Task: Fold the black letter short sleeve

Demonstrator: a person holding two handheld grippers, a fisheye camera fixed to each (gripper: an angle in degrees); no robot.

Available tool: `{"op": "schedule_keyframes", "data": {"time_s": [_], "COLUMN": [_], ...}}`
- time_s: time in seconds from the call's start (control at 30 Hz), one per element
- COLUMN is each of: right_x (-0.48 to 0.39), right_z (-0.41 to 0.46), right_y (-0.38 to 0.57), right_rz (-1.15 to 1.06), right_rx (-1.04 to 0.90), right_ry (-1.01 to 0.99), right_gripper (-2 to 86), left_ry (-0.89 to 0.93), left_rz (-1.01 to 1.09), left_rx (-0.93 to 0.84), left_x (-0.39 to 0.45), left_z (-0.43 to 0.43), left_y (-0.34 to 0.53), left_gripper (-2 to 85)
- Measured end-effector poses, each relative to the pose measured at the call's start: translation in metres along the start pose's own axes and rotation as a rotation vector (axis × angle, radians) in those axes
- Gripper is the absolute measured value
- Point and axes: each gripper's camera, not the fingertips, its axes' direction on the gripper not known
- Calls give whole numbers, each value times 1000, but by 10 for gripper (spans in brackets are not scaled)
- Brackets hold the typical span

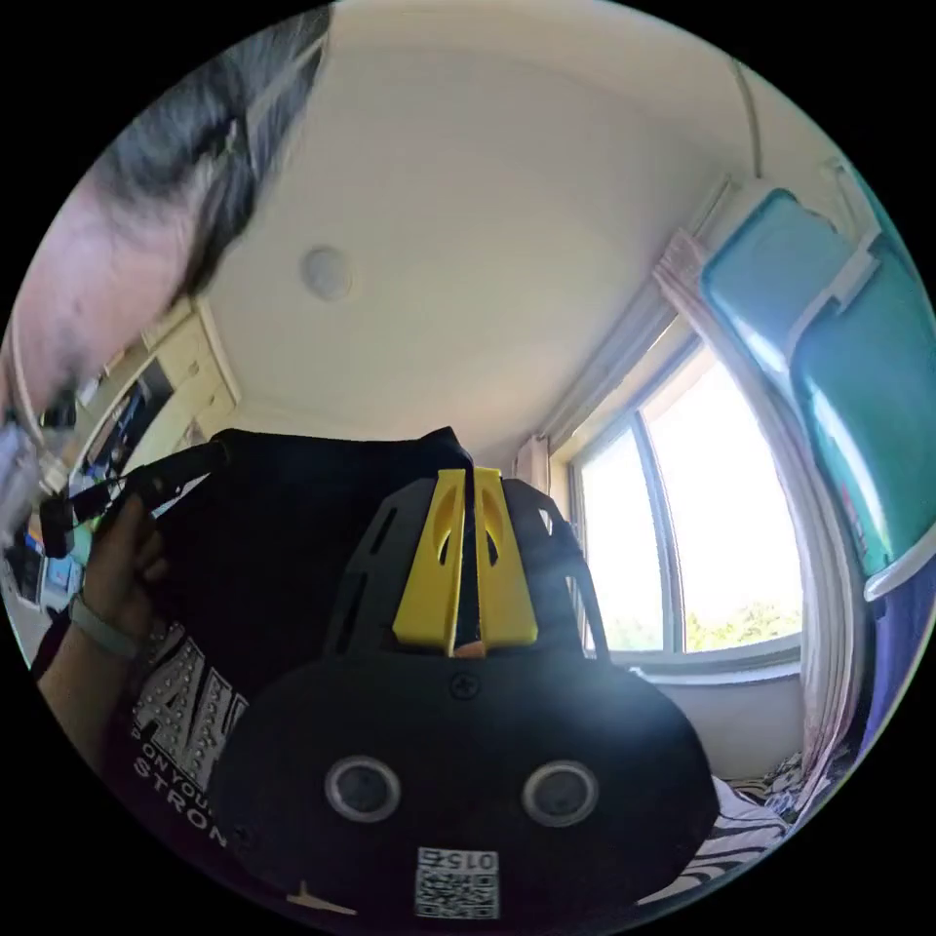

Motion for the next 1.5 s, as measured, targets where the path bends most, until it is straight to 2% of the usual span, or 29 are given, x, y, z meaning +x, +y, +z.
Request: {"op": "schedule_keyframes", "data": {"time_s": [0.1,0.2,0.27,0.33,0.4,0.5,0.6,0.67,0.77,0.87,0.97,1.03,1.1,1.17,1.23,1.33,1.4,1.5], "right_x": [-10,-21,-23,-18,-12,4,25,45,70,83,83,83,86,90,99,125,146,180], "right_z": [85,199,286,307,291,245,196,165,148,153,162,168,178,190,199,216,228,243], "right_y": [62,165,272,331,369,423,469,496,514,523,535,544,543,537,535,510,492,471], "right_rz": [-74,-105,-40,31,41,11,10,-14,-7,132,245,257,173,168,247,268,272,348], "right_rx": [-198,-506,-932,-1153,-1194,-1327,-1589,-1830,-2045,-2176,-2268,-2298,-2290,-2282,-2300,-2220,-2165,-2092], "right_ry": [-1,-86,-244,-370,-449,-470,-541,-537,-463,-558,-686,-674,-630,-697,-761,-762,-727,-717], "right_gripper": [1,5,6,10,25,58,94,127,142,145,140,124,86,34,19,7,3,-2], "left_ry": [-66,-182,-221,-155,-99,-65,-8,26,153,300,355,427,435,360,363,250,156,21], "left_rz": [-37,-16,-146,-265,-292,-293,-248,-197,-318,-439,-348,-303,-146,124,144,203,136,-119], "left_rx": [-203,-475,-855,-925,-891,-1082,-1422,-1748,-2026,-2051,-2136,-2235,-2372,-2490,-2519,-2444,-2390,-2257], "left_x": [-49,-105,-164,-194,-207,-217,-218,-216,-208,-172,-114,-73,-33,1,8,-11,-40,-98], "left_z": [98,214,280,277,249,206,166,144,129,144,168,175,178,179,190,211,218,216], "left_y": [100,247,372,431,468,522,579,632,691,715,741,766,798,838,848,819,789,731], "left_gripper": [-1,28,58,63,64,71,76,82,90,105,128,140,142,123,48,14,8,3]}}
